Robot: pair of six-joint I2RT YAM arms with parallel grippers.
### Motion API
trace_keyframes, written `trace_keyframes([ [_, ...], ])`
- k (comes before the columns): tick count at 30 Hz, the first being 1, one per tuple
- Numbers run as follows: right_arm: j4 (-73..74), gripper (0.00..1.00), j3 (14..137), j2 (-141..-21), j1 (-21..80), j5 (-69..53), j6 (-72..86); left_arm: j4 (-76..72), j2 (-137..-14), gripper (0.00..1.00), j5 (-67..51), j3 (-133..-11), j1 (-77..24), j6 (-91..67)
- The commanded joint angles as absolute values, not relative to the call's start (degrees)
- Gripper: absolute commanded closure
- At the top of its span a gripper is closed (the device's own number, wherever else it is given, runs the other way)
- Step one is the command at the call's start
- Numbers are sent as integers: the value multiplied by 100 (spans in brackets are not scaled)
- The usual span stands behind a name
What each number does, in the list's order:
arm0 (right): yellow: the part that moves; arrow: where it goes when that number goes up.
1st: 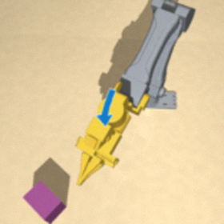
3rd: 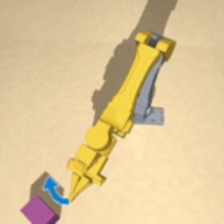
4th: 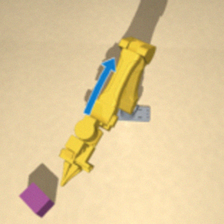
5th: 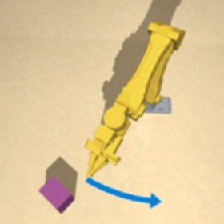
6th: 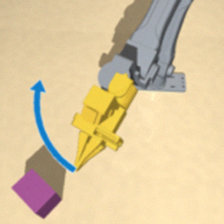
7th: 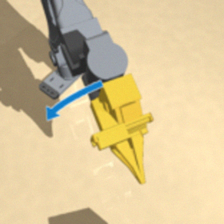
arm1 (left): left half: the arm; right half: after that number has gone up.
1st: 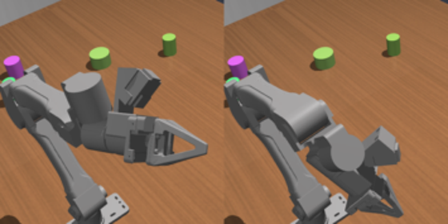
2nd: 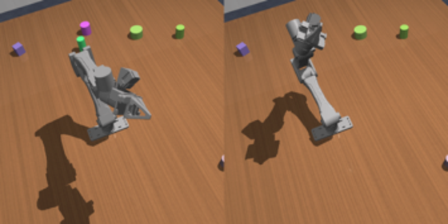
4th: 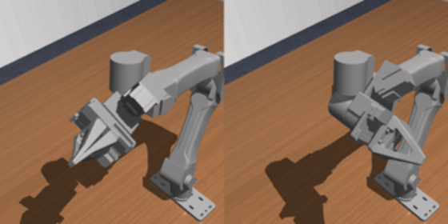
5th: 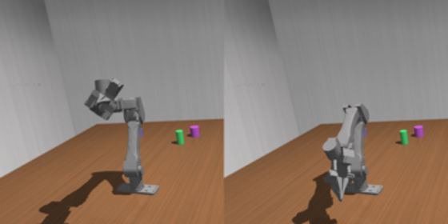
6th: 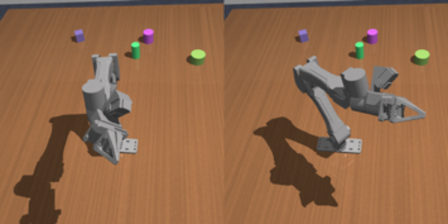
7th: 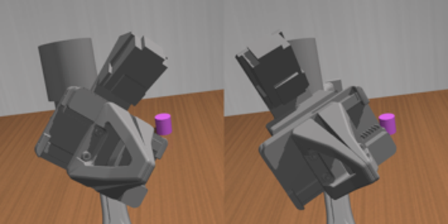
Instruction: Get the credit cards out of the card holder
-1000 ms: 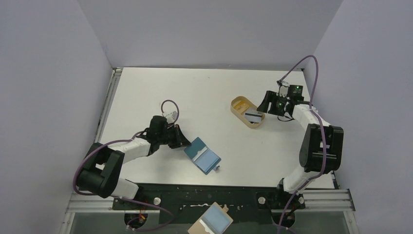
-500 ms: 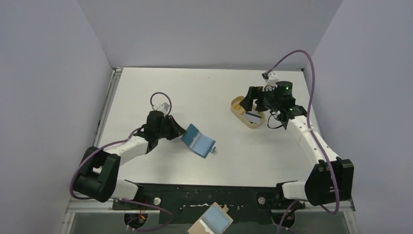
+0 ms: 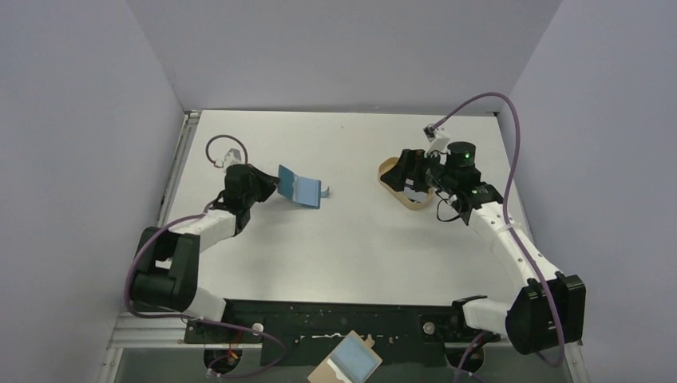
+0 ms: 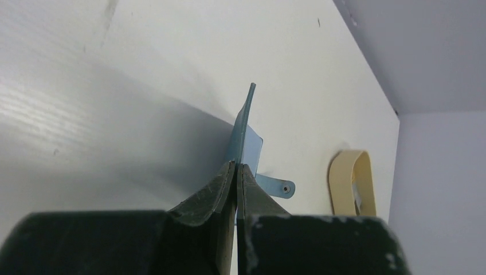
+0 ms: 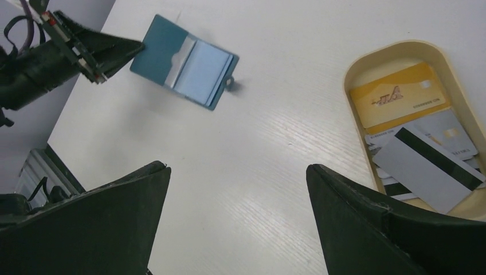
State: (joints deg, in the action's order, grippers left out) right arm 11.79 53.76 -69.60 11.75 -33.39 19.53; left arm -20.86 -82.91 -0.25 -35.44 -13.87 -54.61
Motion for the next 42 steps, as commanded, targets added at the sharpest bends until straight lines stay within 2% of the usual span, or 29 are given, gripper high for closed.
trace_keyframes([
  [1, 902, 6, 5710, -7279, 1531, -3380, 2024, -2925, -9044, 100, -278, -4375, -1009, -5715],
  [7, 1227, 5, 6027, -7582, 1841, -3208, 1881, -2819, -9805, 98, -825, -5143, -804, -5750],
  [9, 1308, 5, 6125, -7651, 1878, -3151, 1873, -2707, -9879, 88, -871, -5264, -756, -5729],
  [14, 1492, 4, 6380, -7779, 1949, -3074, 1718, -2195, -9990, 72, -1182, -5562, -542, -5661],
  [16, 1661, 4, 6564, -7931, 1958, -3074, 1584, -2000, -9907, 62, -1191, -5549, -456, -5563],
  [18, 1805, 4, 6767, -8128, 1955, -3156, 1553, -1708, -9753, 39, -1170, -5541, -334, -5346],
  [20, 1772, 4, 6826, -8267, 1992, -3301, 1656, -1229, -9545, 26, -1259, -5623, -198, -5086],
  [22, 1733, 3, 6784, -8278, 2062, -3246, 1738, -762, -9158, 9, -1256, -5641, -61, -4777],
  [23, 1755, 1, 6759, -8259, 2104, -3115, 1758, -502, -8931, 5, -1214, -5636, -33, -4618],
  [27, 1668, 0, 6546, -7994, 2189, -2261, 1819, 661, -8143, 3, -1016, -5783, 159, -3970],
  [32, 1833, 0, 6613, -7973, 2272, -1250, 1920, 1990, -7612, 3, -1340, -6204, 192, -3263],
  [42, 1883, 0, 6448, -7852, 2233, -589, 2003, 2668, -6546, 3, -1428, -6288, 439, -2502],
])
